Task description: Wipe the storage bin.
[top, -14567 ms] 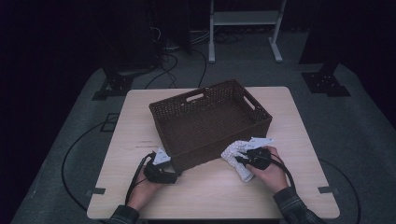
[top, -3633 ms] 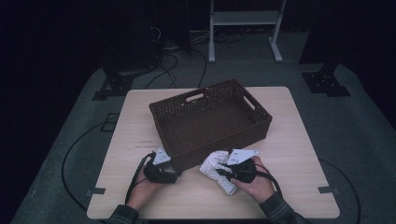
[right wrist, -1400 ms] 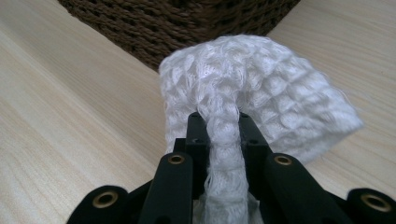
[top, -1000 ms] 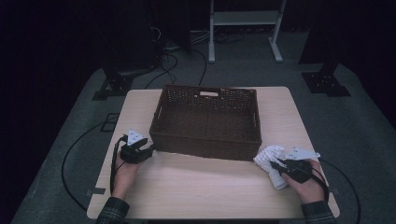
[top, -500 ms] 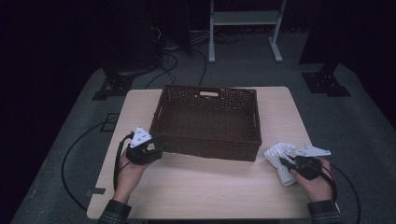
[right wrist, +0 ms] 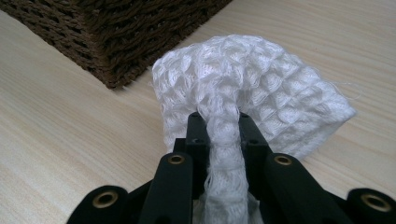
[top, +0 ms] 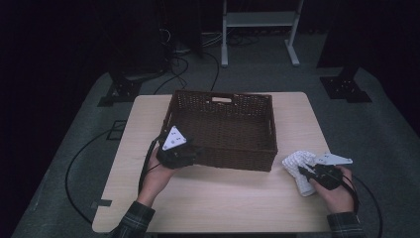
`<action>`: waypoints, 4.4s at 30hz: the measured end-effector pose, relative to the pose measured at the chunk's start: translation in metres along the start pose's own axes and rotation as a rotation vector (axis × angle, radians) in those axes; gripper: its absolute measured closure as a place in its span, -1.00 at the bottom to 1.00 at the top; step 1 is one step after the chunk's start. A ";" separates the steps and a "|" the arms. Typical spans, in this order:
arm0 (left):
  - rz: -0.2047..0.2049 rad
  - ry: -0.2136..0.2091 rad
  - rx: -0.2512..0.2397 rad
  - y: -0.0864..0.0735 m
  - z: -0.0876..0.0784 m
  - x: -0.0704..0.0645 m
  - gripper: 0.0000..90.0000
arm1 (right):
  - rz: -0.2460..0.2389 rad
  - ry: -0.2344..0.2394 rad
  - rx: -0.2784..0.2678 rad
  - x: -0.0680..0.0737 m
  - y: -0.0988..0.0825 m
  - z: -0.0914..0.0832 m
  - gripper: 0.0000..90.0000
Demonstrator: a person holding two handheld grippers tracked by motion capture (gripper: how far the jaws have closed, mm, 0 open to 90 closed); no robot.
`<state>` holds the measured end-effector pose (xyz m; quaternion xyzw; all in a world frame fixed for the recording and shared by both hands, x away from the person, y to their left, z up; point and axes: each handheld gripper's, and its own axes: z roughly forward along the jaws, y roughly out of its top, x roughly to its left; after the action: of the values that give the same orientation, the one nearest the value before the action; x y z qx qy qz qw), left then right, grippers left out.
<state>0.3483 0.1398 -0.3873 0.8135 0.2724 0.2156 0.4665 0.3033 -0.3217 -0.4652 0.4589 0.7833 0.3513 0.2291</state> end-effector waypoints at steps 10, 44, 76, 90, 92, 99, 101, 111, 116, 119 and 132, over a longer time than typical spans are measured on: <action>-0.041 0.080 0.005 0.008 0.004 0.025 0.11 | -0.002 0.003 0.001 0.000 0.000 0.000 0.73; -0.232 0.350 0.222 -0.027 -0.008 0.132 0.75 | 0.001 0.003 -0.001 -0.001 -0.001 0.000 0.73; -0.215 0.272 0.095 0.008 -0.007 0.117 0.44 | -0.009 0.008 -0.001 0.004 0.000 0.000 0.73; -0.161 0.036 0.067 0.033 0.022 0.039 0.36 | -0.026 0.030 -0.002 0.011 0.003 0.003 0.73; -0.145 0.009 0.075 0.035 0.030 0.028 0.33 | -0.025 0.033 -0.004 0.011 0.003 0.004 0.73; -0.100 -0.093 0.080 0.044 0.049 -0.012 0.30 | -0.028 0.037 -0.002 0.012 0.003 0.004 0.73; -0.093 -0.121 0.080 0.047 0.054 -0.022 0.30 | -0.031 0.037 -0.001 0.012 0.003 0.004 0.73; -0.044 -0.219 0.089 0.058 0.076 -0.064 0.26 | -0.033 0.038 -0.004 0.012 0.003 0.005 0.73; -0.023 -0.248 0.108 0.060 0.086 -0.079 0.26 | -0.026 0.040 -0.002 0.012 0.003 0.004 0.73; -0.007 -0.260 0.122 0.059 0.091 -0.085 0.26 | -0.026 0.040 -0.002 0.012 0.003 0.004 0.73; 0.023 -0.247 0.160 0.061 0.097 -0.093 0.52 | -0.030 0.041 -0.002 0.012 0.003 0.005 0.73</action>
<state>0.3512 -0.0082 -0.3891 0.8715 0.2198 0.0970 0.4276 0.3024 -0.3085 -0.4667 0.4397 0.7941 0.3581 0.2187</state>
